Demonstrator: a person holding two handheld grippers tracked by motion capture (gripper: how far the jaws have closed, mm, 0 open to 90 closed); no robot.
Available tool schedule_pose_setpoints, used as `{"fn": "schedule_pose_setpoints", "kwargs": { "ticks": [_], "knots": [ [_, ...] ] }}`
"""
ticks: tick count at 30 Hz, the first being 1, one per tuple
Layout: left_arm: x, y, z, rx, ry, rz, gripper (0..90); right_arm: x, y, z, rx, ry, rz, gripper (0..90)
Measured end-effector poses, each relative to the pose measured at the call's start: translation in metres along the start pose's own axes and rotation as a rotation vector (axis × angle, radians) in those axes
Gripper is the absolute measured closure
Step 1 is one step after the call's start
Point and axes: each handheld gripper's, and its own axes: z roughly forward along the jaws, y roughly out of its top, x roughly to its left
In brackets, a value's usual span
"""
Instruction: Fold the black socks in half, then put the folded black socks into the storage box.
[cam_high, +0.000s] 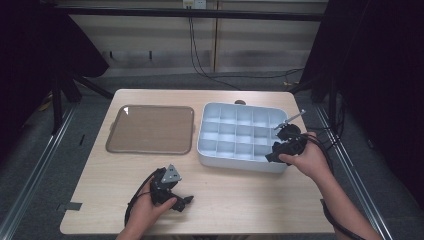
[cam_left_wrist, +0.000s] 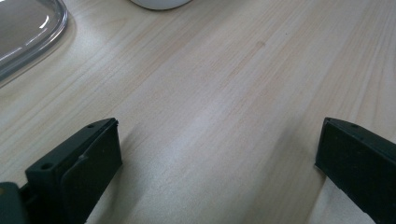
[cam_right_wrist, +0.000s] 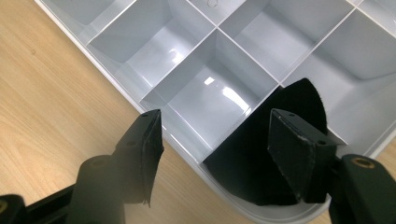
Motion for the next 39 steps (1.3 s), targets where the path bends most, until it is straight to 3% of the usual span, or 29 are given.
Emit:
{"fn": "schedule_pose_setpoints", "kwargs": {
  "ticks": [19,39],
  "knots": [
    [0.000,0.000,0.000,0.001,0.001,0.000,0.0,0.010,-0.005,-0.003,0.002,0.025,-0.033,34.5],
    [0.000,0.000,0.000,0.000,0.000,0.000,0.0,0.032,-0.005,-0.005,-0.001,0.060,-0.098,34.0]
  ]
}}
